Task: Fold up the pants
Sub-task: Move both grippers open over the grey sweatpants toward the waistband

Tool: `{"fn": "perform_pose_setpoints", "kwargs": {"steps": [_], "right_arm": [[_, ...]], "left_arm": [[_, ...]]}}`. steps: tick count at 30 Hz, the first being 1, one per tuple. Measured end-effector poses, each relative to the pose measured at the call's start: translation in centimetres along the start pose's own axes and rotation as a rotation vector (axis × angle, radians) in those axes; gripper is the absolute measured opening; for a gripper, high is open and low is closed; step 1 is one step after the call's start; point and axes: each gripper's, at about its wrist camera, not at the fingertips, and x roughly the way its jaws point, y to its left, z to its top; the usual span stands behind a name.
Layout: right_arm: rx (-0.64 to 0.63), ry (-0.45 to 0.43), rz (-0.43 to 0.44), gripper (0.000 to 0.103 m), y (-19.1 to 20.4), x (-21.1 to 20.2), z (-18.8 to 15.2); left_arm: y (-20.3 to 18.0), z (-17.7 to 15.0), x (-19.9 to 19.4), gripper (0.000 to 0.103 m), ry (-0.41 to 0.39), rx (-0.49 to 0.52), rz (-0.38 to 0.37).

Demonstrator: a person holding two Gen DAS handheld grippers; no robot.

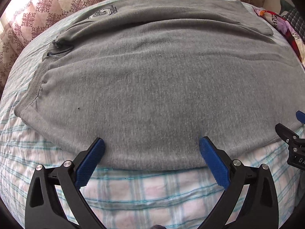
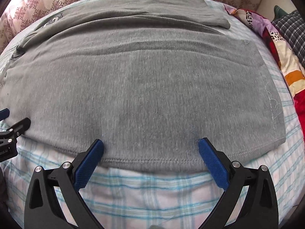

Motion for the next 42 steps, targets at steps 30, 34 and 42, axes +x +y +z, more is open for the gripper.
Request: {"fn": "perform_pose_setpoints", "kwargs": {"steps": [30,34,42], "right_arm": [[0.149,-0.062,-0.078,0.098,-13.6,3.4,6.5],[0.136,-0.053,-0.091,0.098,-13.3,3.4,6.7],[0.102,-0.11,-0.091,0.098,-10.8,1.0,7.7]], "left_arm": [[2.6,5.6,2.4,0.101,-0.032,-0.026,0.015],[2.9,6.2,2.5,0.101,-0.012,-0.028,-0.005],[5.0,9.5,0.6,0.101,-0.068,-0.033,-0.028]]}}
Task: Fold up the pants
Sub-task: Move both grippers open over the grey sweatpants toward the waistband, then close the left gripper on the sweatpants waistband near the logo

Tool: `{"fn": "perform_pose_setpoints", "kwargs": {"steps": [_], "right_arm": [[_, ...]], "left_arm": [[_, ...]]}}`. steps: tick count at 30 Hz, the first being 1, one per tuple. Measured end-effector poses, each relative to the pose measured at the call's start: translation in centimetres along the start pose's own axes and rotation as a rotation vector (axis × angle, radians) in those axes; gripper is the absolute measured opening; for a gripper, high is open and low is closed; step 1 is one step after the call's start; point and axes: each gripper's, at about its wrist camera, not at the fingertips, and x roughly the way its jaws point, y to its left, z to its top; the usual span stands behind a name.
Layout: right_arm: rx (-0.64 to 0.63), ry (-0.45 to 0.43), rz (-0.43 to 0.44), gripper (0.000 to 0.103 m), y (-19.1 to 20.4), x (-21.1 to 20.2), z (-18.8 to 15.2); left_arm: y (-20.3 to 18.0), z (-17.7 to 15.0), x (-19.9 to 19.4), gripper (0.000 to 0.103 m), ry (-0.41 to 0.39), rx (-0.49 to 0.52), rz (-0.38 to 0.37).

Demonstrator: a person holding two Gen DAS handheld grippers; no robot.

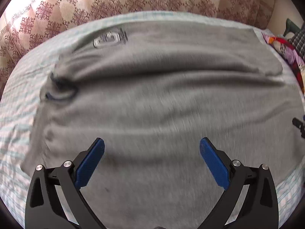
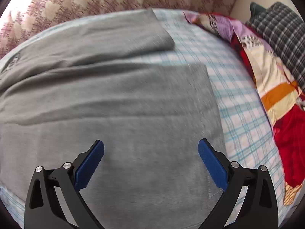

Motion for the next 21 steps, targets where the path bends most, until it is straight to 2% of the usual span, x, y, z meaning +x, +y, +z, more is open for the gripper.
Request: {"fn": "perform_pose_setpoints", "kwargs": {"steps": [6,11,18,21], "right_arm": [[-0.022,-0.032,0.083,0.098,3.4,-1.2,1.2],[-0.046,-0.031,0.134,0.098,6.0,-0.9,1.4],[-0.063,0.018,0.153,0.098,7.8,1.5,0.6],[-0.061,0.016,0.148,0.098,7.8,2.1,0.1]], "left_arm": [[3.3,4.7,0.9,0.101,-0.035,-0.01,0.08],[6.9,9.1,1.9,0.101,-0.055,-0.041,0.093],[12.2,15.9,5.4,0.101,-0.046,-0.099,0.106],[13.9,17.6,7.2,0.101,-0.04,-0.089,0.131]]}}
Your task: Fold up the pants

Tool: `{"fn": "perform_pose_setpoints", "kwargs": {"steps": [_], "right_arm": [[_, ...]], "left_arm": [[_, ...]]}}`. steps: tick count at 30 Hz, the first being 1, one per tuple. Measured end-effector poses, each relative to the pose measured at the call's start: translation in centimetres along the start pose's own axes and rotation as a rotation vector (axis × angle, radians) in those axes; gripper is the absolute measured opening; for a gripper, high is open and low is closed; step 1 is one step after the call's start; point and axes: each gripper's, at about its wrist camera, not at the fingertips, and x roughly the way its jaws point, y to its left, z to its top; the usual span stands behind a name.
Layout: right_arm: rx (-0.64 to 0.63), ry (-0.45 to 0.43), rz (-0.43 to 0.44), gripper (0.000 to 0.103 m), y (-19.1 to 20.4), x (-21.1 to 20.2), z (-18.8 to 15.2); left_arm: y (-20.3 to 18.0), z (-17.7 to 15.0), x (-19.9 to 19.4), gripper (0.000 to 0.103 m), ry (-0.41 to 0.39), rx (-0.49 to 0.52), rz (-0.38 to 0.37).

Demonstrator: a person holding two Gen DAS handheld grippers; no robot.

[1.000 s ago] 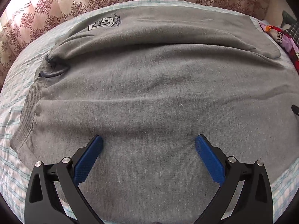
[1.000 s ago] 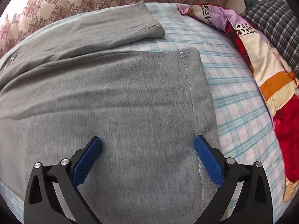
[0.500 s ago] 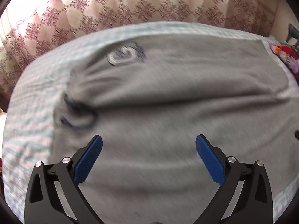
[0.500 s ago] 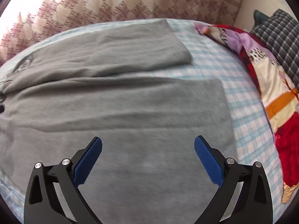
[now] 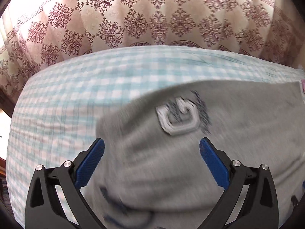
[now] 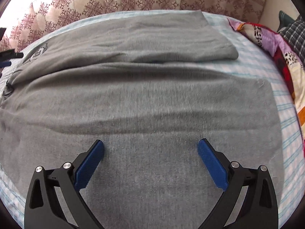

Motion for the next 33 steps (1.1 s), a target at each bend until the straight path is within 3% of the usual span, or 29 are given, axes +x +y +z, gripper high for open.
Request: {"fn": "perform_pose_setpoints", "kwargs": {"steps": [7,12,15,21,26,29,33], "right_arm": [[0.0,-0.044,-0.018,0.098,0.5,0.4,-0.8],[0.004,-0.047,-0.021,0.098,0.4,0.6,-0.6],[0.011,-0.048,-0.018,0.098,0.4,0.6,-0.6],[0.01,-0.049,-0.026,0.098,0.5,0.7,-0.5],[0.008,-0.038,-0.027,0.098,0.4,0.7,-0.2],[0.012,-0.015,-0.027,0.098,0.4,0.5,0.3],[0.019,-0.028,-0.031,0.098,0.1,-0.5,1.7]], "left_arm": [[2.5,3.0,5.1,0.101,0.043,0.017,-0.024],[3.0,5.1,7.3,0.101,0.03,0.076,-0.016],[2.3,5.6,8.4,0.1,0.053,0.128,-0.057],[-0.4,5.2,9.2,0.068,0.083,0.269,-0.099],[-1.4,4.8,7.9,0.021,0.07,0.303,-0.094],[-1.0,4.2,6.8,0.009,0.071,0.284,-0.104],[-0.5,3.2,4.8,0.008,0.037,0.26,-0.15]]}}
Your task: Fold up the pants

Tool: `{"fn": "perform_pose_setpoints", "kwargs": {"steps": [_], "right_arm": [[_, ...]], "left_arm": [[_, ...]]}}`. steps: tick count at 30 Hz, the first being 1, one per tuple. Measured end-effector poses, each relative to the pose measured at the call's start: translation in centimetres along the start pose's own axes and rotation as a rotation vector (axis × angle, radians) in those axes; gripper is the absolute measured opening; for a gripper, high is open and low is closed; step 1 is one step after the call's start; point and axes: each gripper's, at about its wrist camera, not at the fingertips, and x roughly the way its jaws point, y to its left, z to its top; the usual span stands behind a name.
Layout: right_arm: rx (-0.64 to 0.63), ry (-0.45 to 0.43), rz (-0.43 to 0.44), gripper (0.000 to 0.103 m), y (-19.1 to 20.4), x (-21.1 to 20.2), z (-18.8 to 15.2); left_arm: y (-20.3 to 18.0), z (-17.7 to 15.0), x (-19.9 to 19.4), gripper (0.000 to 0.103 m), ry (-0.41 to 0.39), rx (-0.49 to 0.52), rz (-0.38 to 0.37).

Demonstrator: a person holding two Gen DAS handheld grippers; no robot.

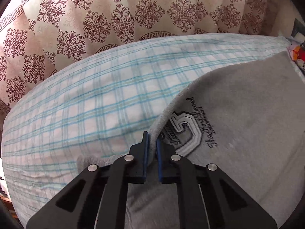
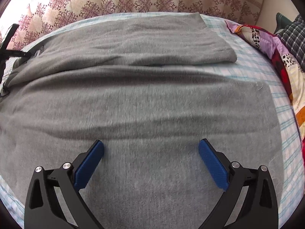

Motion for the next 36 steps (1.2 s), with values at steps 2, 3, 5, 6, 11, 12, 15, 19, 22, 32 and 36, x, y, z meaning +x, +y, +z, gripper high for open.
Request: {"fn": "perform_pose_setpoints", "kwargs": {"steps": [2,3,5,6,11,12,15,19,22,32,36], "right_arm": [[0.002,-0.023,-0.006,0.098,-0.2,-0.6,0.9],[0.007,-0.033,-0.003,0.098,-0.3,-0.8,1.4],[0.02,-0.048,0.01,0.098,-0.7,-1.0,2.7],[0.03,-0.053,0.013,0.098,-0.9,-1.0,3.4],[0.106,-0.073,0.054,0.098,-2.1,-0.2,7.1],[0.116,-0.077,0.06,0.098,-2.3,0.0,7.7],[0.165,-0.083,0.07,0.098,-3.2,1.0,9.7],[0.235,-0.075,0.082,0.098,-4.6,2.3,11.8],[0.303,-0.076,0.095,0.098,-6.5,3.2,13.6],[0.55,-0.07,0.187,0.098,-12.2,8.0,20.2],[0.592,-0.055,0.201,0.098,-12.8,10.3,23.5]], "left_arm": [[-0.3,-0.6,-1.2,0.007,-0.023,0.002,-0.009],[-0.4,-0.8,-1.6,0.007,-0.029,-0.002,-0.007],[-0.7,-1.5,-2.6,0.007,-0.046,-0.008,-0.014],[-0.9,-2.2,-3.3,0.007,-0.062,-0.013,-0.027],[-2.1,-5.7,-6.1,0.007,-0.099,-0.018,-0.096],[-2.5,-6.6,-6.4,0.007,-0.098,-0.011,-0.105],[-3.4,-8.7,-6.8,0.007,-0.081,0.002,-0.124],[-3.7,-11.0,-7.7,0.007,-0.084,-0.019,-0.164],[-3.9,-12.2,-8.2,0.007,-0.096,-0.033,-0.183],[-4.8,-15.2,-10.9,0.007,-0.138,-0.05,-0.241],[-5.0,-15.9,-11.6,0.007,-0.143,-0.053,-0.247]]}}
